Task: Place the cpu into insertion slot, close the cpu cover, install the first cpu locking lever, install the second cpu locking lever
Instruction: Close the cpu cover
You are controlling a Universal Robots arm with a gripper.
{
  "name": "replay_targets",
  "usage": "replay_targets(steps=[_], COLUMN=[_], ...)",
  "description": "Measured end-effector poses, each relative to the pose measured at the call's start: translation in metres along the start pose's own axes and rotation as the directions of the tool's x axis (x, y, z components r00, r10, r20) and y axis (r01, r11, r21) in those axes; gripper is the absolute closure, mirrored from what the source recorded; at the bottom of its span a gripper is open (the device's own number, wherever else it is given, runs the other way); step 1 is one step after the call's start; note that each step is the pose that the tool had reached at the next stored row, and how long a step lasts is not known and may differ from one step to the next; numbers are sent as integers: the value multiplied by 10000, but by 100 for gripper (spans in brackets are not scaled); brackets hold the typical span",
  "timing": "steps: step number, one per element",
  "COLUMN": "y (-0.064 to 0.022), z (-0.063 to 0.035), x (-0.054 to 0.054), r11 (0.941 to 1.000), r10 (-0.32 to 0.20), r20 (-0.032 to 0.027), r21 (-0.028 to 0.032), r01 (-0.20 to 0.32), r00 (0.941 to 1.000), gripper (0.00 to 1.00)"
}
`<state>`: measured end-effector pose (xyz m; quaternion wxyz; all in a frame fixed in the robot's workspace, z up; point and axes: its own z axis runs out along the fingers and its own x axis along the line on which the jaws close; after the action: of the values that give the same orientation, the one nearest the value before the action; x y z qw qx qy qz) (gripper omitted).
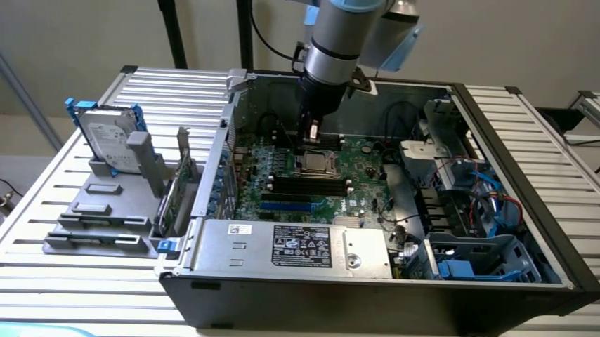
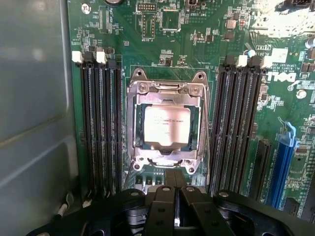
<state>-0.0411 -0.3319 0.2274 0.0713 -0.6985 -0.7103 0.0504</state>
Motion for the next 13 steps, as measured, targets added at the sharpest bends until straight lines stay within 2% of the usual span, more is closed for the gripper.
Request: replay_targets(steps=[13], y=[39], z=[226], x=[-24], r11=[10000], r10=[0], r20=[-4], r21=[7], r01=[0], r00=[10000], gripper=[89])
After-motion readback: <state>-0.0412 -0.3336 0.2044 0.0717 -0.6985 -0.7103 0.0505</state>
